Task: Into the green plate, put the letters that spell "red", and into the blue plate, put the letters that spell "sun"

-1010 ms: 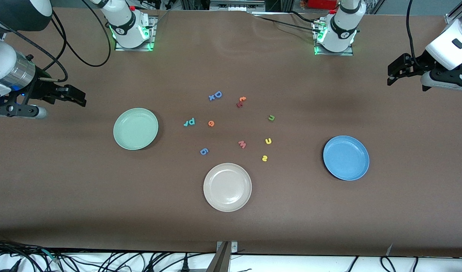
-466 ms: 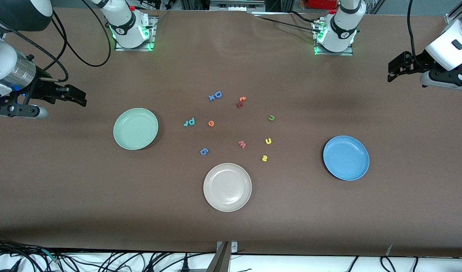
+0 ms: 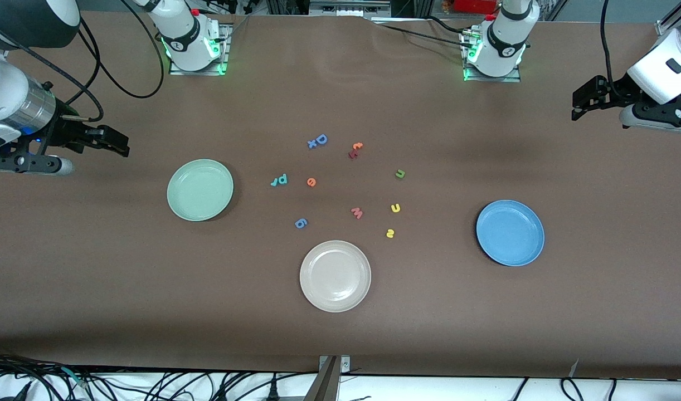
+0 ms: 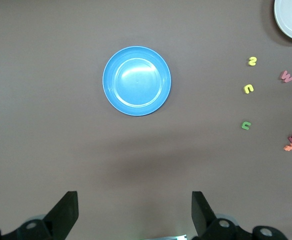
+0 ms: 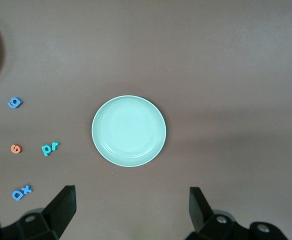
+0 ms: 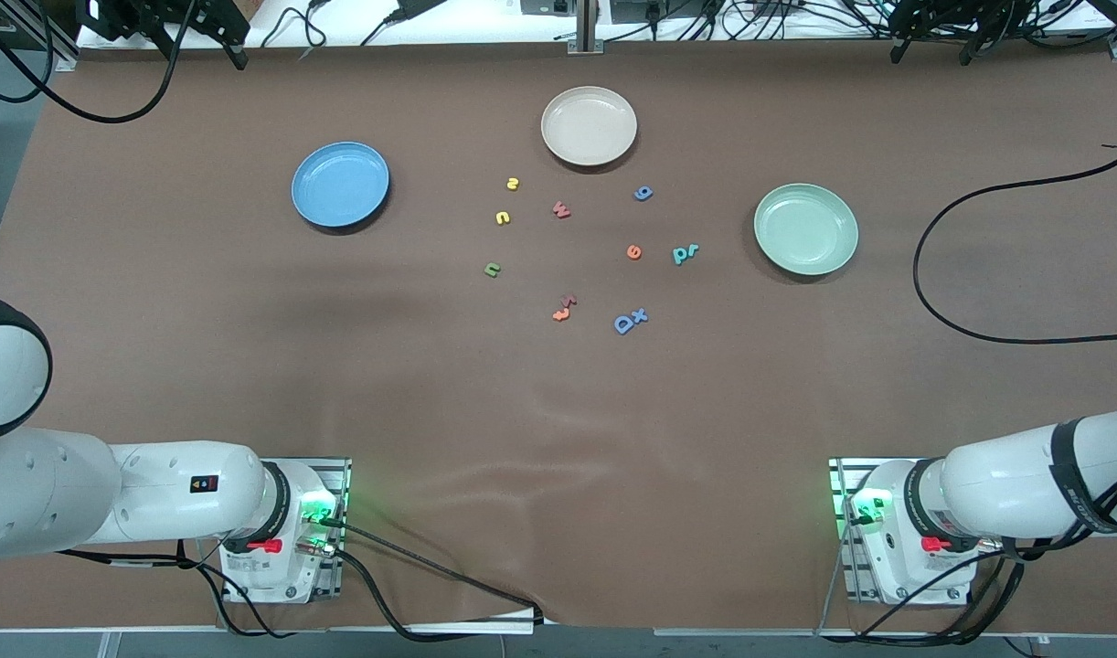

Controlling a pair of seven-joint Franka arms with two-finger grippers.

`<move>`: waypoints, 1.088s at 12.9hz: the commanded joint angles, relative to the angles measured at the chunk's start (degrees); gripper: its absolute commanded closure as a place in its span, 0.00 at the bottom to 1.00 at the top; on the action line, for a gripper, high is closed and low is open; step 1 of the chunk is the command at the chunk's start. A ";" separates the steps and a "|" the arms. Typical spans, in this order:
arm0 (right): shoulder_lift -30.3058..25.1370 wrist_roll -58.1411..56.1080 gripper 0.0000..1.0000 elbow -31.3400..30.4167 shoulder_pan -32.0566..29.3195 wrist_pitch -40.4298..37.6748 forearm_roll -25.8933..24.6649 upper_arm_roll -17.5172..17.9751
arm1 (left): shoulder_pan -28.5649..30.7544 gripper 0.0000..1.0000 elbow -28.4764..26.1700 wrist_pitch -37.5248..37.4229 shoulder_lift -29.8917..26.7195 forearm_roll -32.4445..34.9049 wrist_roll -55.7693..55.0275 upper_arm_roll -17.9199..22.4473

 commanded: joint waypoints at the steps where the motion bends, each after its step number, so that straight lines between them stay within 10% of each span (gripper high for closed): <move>1: -0.50 0.28 0.00 -0.44 0.29 -0.12 0.32 -0.21 | 0.40 0.00 1.37 -1.33 0.08 -0.62 0.79 -0.34; 14: -0.50 0.37 0.00 -0.70 0.20 -0.21 0.32 -0.21 | 0.32 0.00 1.45 -1.94 0.17 -0.62 0.79 -0.25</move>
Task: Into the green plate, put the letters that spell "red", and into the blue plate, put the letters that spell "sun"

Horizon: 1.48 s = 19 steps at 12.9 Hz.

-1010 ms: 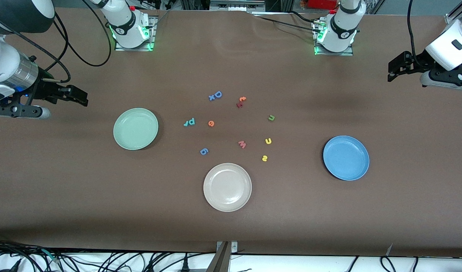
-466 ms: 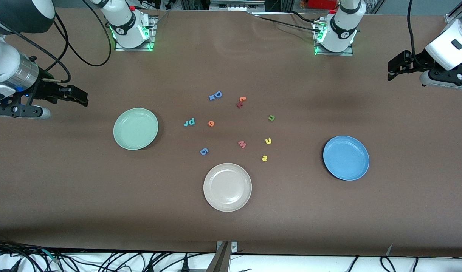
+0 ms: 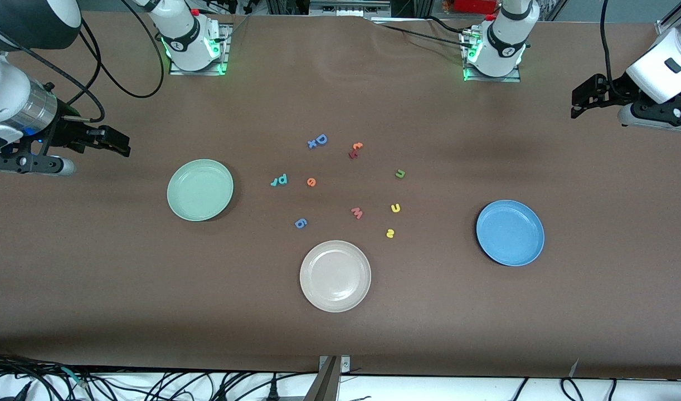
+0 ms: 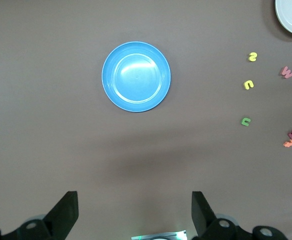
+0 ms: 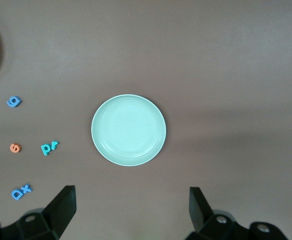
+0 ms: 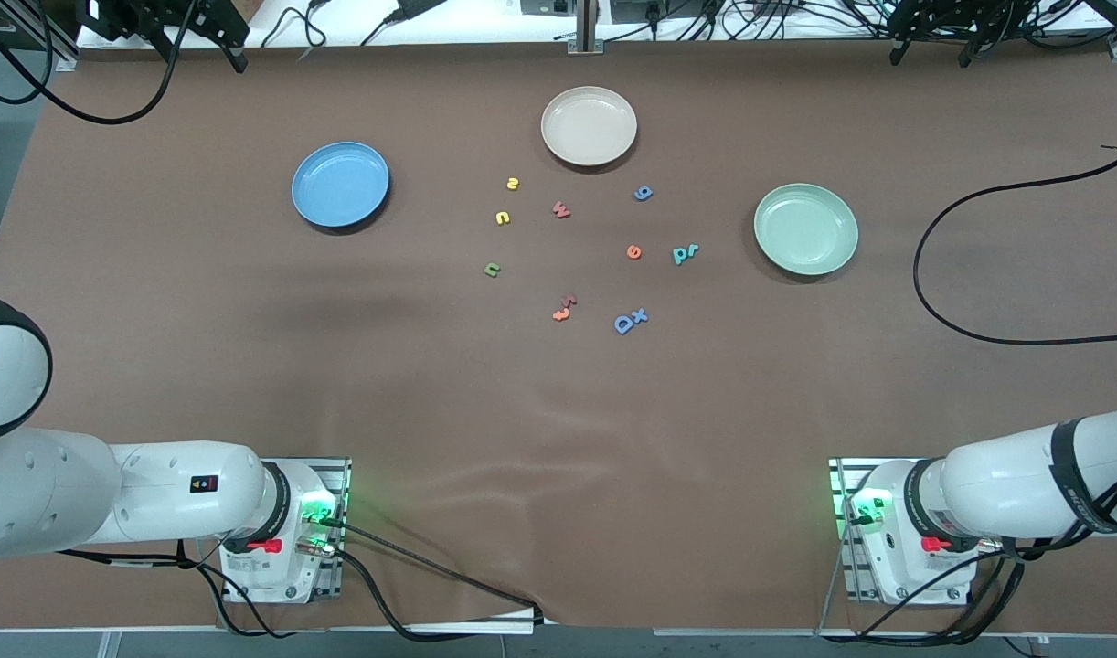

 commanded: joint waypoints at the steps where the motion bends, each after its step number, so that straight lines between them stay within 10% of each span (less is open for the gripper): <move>1: -0.50 0.28 0.00 -0.63 0.29 -0.21 0.23 -0.20 | 0.31 0.00 1.32 -0.47 0.26 -0.62 0.79 -0.23; 19: -0.76 1.07 0.01 -2.03 0.29 -0.21 0.23 -0.20 | 0.14 0.00 2.90 2.08 3.25 -0.62 0.70 -1.29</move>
